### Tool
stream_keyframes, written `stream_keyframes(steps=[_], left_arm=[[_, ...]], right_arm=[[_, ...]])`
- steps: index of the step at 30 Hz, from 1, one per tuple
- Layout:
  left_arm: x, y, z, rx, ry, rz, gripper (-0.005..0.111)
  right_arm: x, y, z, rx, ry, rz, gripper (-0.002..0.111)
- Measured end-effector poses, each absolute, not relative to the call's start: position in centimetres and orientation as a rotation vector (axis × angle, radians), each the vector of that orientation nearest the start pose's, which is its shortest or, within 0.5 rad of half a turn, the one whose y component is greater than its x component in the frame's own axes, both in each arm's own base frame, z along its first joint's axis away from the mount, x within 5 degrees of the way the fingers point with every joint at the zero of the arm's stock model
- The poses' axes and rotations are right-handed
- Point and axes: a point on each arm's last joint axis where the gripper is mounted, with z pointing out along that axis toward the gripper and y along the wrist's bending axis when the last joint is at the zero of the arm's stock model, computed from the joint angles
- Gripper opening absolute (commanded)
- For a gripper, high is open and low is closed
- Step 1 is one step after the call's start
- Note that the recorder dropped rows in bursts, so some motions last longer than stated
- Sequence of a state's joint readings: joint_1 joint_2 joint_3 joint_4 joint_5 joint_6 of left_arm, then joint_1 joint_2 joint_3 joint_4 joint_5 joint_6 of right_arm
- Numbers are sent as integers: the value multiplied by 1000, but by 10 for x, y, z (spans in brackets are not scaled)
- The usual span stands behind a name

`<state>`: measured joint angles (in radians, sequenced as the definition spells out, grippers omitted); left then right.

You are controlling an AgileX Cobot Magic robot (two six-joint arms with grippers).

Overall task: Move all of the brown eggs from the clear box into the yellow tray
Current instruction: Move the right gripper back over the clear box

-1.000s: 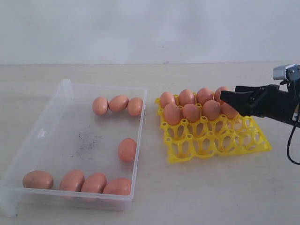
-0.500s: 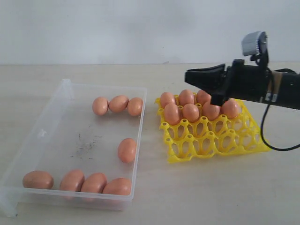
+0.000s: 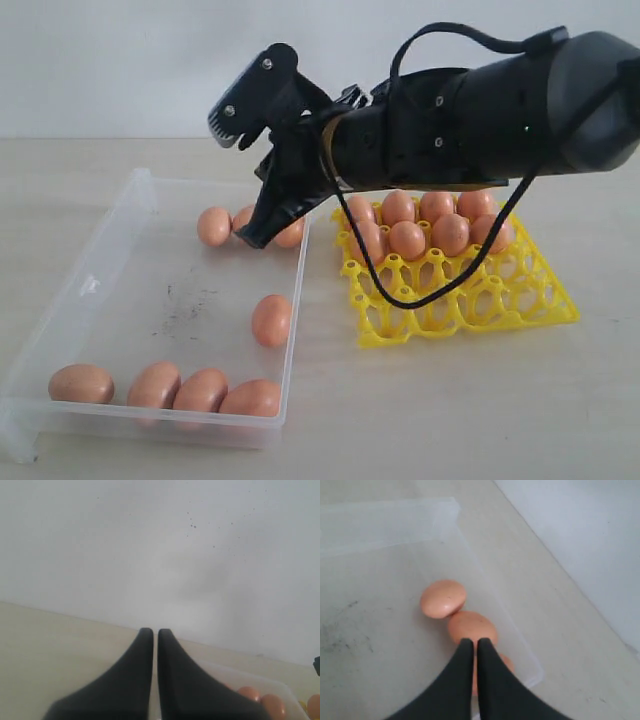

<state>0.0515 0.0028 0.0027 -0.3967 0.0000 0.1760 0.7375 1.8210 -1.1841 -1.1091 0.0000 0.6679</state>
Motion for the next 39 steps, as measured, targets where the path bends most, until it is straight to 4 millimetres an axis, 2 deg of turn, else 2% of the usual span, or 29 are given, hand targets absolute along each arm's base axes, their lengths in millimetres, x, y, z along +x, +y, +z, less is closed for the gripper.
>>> stream_keyframes(steps=[3, 8, 10, 12, 14, 16, 19, 22, 25, 30, 32, 34, 38, 39], left_arm=[[56, 3, 212, -202, 1477, -137, 4], [56, 3, 212, -202, 1477, -137, 4], [56, 3, 212, -202, 1477, -137, 4], [56, 3, 212, -202, 1477, -137, 4], [56, 3, 212, -202, 1477, -137, 4], [56, 3, 212, -202, 1477, -137, 4], [56, 3, 212, -202, 1477, -137, 4], [56, 3, 212, -202, 1477, -137, 4], [56, 3, 212, -202, 1477, -137, 4], [56, 3, 212, -202, 1477, -137, 4], [56, 3, 212, -202, 1477, -137, 4], [56, 3, 212, -202, 1477, -137, 4], [56, 3, 212, -202, 1477, -137, 4], [56, 3, 212, -202, 1477, -137, 4]], right_arm=[[304, 278, 232, -1130, 1820, 101, 0], [323, 252, 254, -989, 1952, -335, 0], [325, 245, 265, -966, 2022, -452, 0], [322, 243, 271, -1018, 2121, -476, 0], [315, 247, 275, -1142, 2215, -381, 0], [307, 260, 281, -1227, 2274, -124, 0], [306, 284, 299, -1213, 2278, 267, 0], [321, 301, 308, -1162, 2281, 429, 0], [343, 316, 295, -1094, 2355, 479, 0], [381, 341, 245, -976, 2476, 512, 0], [393, 347, 232, -938, 2484, 519, 5], [402, 350, 219, -920, 2487, 521, 16], [414, 357, 199, -908, 2458, 521, 58], [416, 358, 195, -901, 2453, 524, 63]])
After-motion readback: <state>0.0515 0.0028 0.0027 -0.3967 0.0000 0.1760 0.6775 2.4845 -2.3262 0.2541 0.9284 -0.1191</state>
